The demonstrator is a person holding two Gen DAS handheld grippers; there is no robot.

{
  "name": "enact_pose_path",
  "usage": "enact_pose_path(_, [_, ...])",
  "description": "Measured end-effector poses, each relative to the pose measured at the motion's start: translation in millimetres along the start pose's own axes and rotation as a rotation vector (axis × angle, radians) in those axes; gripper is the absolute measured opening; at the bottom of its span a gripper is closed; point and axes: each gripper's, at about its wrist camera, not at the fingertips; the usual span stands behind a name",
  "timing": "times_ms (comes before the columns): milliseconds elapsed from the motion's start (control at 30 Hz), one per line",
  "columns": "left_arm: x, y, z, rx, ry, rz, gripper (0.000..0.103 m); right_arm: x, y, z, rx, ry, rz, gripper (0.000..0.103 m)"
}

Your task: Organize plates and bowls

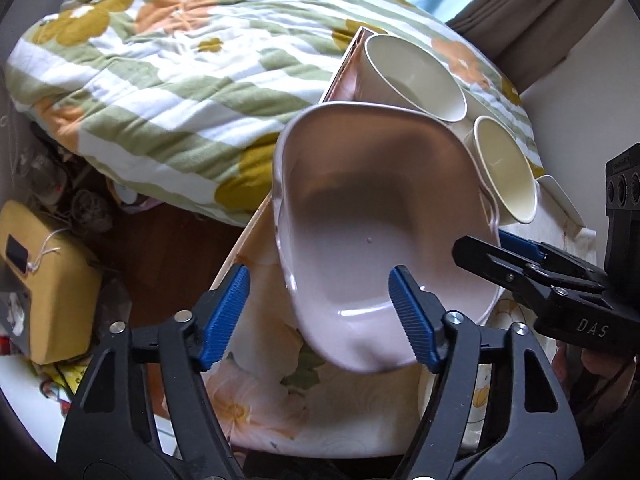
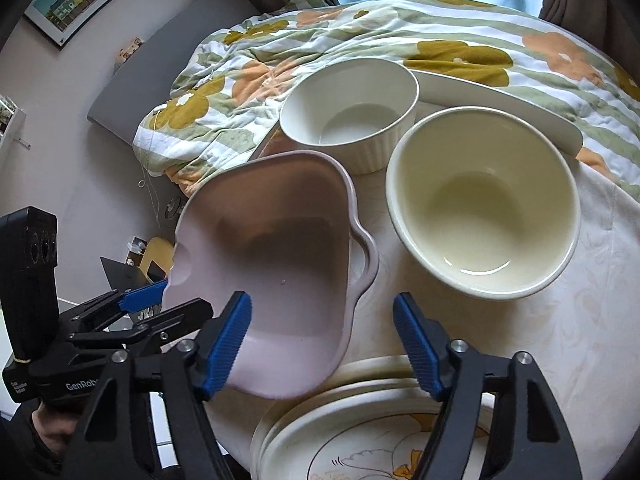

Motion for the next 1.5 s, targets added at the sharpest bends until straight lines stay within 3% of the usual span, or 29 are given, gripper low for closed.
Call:
enact_pose_path(33, [-0.3, -1.7, 3.1, -0.004, 0.003, 0.006, 0.065, 1.1, -0.9, 3.6, -0.004, -0.006, 0.012, 0.059])
enact_pose_path(133, [0.3, -4.6, 8.2, -0.015, 0.011, 0.027, 0.045, 1.0, -3.4, 13.6, -0.019, 0.000, 0.026, 0.049])
enact_pose_path(200, [-1.3, -6.9, 11.4, -0.029, 0.018, 0.033, 0.030, 2.0, -4.1, 14.9, -0.022, 0.001, 0.032, 0.032])
enact_pose_path(433, [0.6, -8.4, 14.3, -0.023, -0.010, 0.074, 0.024, 2.3, -7.4, 19.0, -0.024, 0.042, 0.028, 0.018])
enact_pose_path(733, [13.7, -2.1, -0.5, 0.040, -0.069, 0.130, 0.024, -3.1, -4.4, 12.7, 0.014, 0.065, -0.004, 0.017])
enact_pose_path(1000, [38.9, 23.9, -48.0, 0.140, -0.128, 0.115, 0.024, -15.9, 12.3, -18.5, 0.082, 0.040, -0.104, 0.017])
enact_pose_path(1167, [85.9, 44.5, -81.2, 0.201, -0.149, 0.154, 0.024, -6.0, 38.4, -71.1, 0.156, 0.035, -0.140, 0.017])
enact_pose_path(1500, [227.6, 100.6, -102.3, 0.249, -0.047, 0.316, 0.024, 65.4, 117.7, -181.7, 0.292, 0.124, -0.045, 0.017])
Point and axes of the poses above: each gripper's, at about its wrist camera, not at the fingertips, and z roughly the way its jaws point, x to its right, y to its underside, and after that the axes turned 4 degrees about -x, right-handed
